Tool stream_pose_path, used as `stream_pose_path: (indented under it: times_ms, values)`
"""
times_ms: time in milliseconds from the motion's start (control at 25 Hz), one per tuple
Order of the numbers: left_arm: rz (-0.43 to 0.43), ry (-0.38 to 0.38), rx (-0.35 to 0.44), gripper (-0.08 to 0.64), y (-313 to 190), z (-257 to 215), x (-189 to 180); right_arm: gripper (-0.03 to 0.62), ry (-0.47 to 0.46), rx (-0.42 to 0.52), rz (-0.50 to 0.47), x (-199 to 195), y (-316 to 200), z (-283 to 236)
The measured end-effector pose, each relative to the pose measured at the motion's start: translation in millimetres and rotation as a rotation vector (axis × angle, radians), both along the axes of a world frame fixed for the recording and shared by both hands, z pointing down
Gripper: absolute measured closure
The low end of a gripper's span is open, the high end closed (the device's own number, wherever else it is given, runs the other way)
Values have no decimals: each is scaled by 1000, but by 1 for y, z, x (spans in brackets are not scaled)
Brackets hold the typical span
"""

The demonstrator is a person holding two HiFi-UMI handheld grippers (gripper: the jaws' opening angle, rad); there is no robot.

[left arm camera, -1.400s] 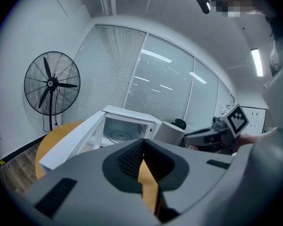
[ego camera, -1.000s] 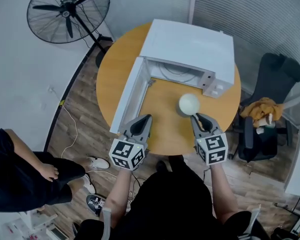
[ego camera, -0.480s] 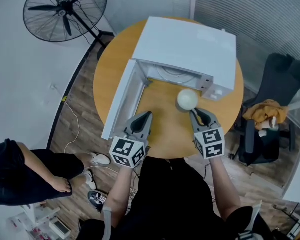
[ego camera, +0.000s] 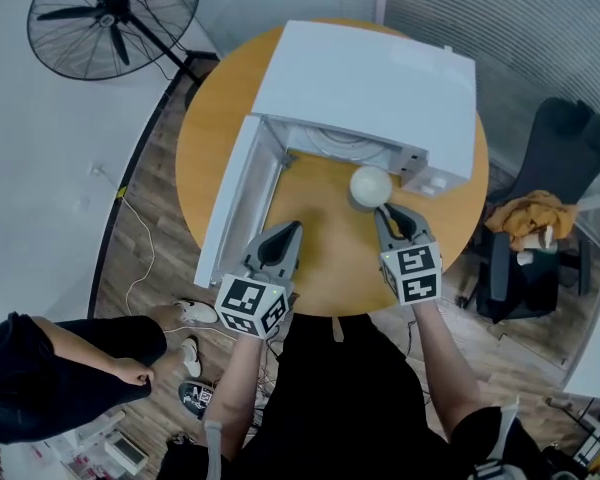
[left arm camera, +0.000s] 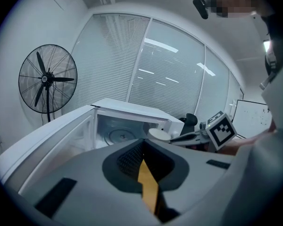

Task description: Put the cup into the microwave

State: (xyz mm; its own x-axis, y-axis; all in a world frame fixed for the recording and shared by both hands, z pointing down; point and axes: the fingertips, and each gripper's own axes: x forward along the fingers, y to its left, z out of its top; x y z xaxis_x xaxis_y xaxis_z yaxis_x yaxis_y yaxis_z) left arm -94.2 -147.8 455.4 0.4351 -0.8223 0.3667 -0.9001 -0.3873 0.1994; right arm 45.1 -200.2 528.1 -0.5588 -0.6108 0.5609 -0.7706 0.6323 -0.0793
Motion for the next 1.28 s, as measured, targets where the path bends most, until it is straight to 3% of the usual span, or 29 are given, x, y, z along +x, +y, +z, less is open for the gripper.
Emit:
stream_pose_path:
  times_ms: [840,1280]
  values:
    - [107,54,-24,565,-44,9,-13,534,59,1,143,-39,-78,42]
    - [173,90,-47,565,-51,14,-11,534,87,24,249,-41,-122,65]
